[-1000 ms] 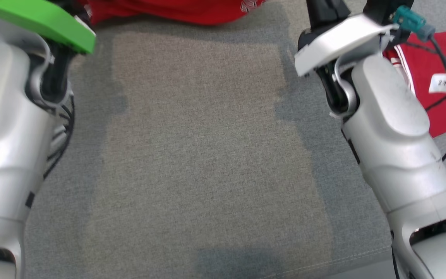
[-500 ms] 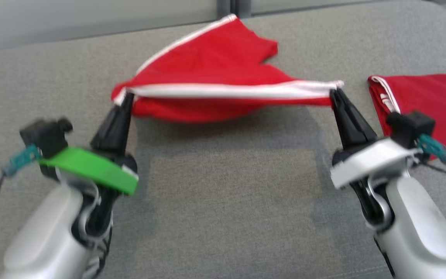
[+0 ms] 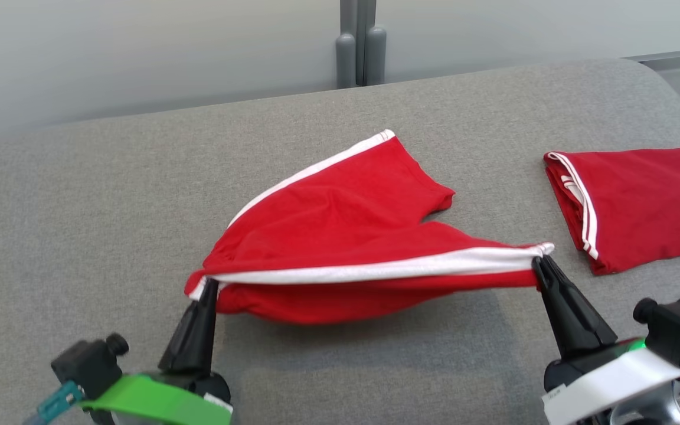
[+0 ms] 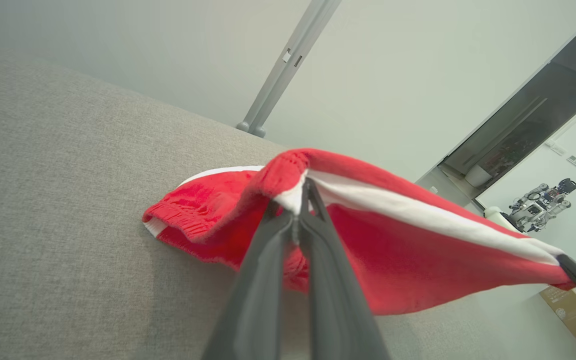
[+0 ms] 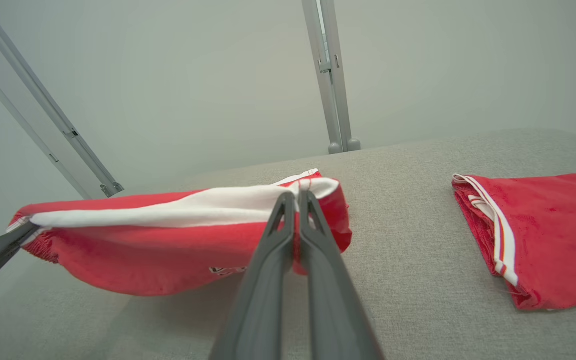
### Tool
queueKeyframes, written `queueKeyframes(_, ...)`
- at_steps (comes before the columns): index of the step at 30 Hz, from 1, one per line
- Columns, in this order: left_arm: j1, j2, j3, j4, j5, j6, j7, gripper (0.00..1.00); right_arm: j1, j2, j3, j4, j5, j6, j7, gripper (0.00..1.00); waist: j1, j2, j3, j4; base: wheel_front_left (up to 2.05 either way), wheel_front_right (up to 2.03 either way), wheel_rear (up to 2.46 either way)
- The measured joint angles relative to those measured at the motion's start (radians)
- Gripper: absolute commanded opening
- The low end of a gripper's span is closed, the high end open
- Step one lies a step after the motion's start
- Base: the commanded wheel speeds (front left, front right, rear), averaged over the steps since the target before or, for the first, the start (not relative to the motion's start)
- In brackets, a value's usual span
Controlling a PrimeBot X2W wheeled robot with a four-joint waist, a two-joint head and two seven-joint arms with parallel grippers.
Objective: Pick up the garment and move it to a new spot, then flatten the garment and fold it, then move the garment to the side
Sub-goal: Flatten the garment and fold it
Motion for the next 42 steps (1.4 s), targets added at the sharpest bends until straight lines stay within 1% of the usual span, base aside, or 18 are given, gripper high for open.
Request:
queueKeyframes(2,0.027,-0.011,0.009,-0.011,0.006,0.000,0.000,0.00,0.018,0.005,0.000,-0.014,-0.001,0.000,0.008,0.00,0.0000,0.0000,-0.002,-0.003,0.00,0.00,0.00)
queueKeyframes(5,0.100,-0.046,0.033,-0.036,0.022,0.003,0.000,0.00,0.060,0.012,-0.003,-0.044,-0.001,0.000,0.029,0.00,0.0000,0.0000,-0.006,-0.009,0.00,0.00,0.00)
queueKeyframes(11,0.165,-0.095,0.041,-0.034,0.059,-0.020,0.000,0.00,0.088,0.021,-0.023,-0.045,-0.002,0.000,0.036,0.00,0.0000,0.0000,-0.007,-0.006,0.00,0.00,0.00)
queueKeyframes(17,0.158,-0.125,0.029,0.014,0.069,-0.045,-0.001,0.00,0.075,0.020,-0.028,0.004,-0.002,0.000,0.036,0.00,0.0000,0.0000,-0.007,0.009,0.00,0.00,0.00)
queueKeyframes(23,0.084,-0.163,0.030,0.086,0.048,-0.067,0.005,0.00,0.017,0.014,-0.033,0.074,-0.001,0.000,0.038,0.00,0.0001,0.0000,-0.002,0.035,0.00,0.00,0.00)
queueKeyframes(28,-0.011,-0.206,0.034,0.183,0.025,-0.080,0.023,0.00,-0.075,-0.005,-0.054,0.155,0.001,0.000,0.051,0.00,0.0000,0.0000,0.010,0.065,0.00,0.00,0.00)
queueKeyframes(33,-0.121,-0.252,0.046,0.308,-0.003,-0.094,0.032,0.00,-0.219,-0.035,-0.056,0.258,0.001,0.000,0.072,0.00,0.0001,0.0000,0.033,0.095,0.00,0.00,0.00)
queueKeyframes(38,-0.235,-0.290,0.036,0.416,-0.003,-0.116,0.030,0.00,-0.378,-0.086,-0.018,0.393,-0.010,0.000,0.072,0.00,0.0001,0.0001,0.064,0.127,0.00,0.00,0.00)
queueKeyframes(42,-0.314,-0.311,0.020,0.501,0.000,-0.115,0.031,0.00,-0.503,-0.117,0.005,0.513,-0.011,0.000,0.065,0.00,0.0001,0.0000,0.089,0.155,0.00,0.00,0.00)
